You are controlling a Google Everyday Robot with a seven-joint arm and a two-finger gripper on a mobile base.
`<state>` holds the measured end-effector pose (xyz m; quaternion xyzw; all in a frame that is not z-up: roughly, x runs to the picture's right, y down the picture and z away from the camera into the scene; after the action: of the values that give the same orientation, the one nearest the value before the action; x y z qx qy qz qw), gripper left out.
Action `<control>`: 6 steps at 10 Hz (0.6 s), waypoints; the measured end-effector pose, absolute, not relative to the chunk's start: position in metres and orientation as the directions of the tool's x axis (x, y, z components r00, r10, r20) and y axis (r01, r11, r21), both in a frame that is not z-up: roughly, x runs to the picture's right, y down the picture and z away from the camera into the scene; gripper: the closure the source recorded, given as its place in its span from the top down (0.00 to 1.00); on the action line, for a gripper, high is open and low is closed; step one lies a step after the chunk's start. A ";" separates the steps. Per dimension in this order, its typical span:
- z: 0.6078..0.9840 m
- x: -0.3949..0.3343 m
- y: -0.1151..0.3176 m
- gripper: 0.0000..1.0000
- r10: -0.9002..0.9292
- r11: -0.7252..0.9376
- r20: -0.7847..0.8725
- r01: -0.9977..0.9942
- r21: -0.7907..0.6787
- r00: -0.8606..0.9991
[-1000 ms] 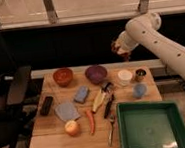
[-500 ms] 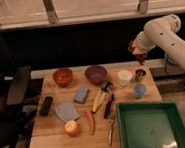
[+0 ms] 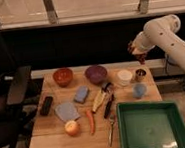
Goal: Place grapes in metal cup
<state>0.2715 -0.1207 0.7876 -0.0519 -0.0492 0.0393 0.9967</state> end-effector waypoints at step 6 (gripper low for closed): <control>0.816 0.306 -0.097 0.00 0.256 0.957 0.133 -0.231 -0.176 0.958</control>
<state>0.3064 -0.0965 0.8155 -0.0796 -0.0773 0.1233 0.9861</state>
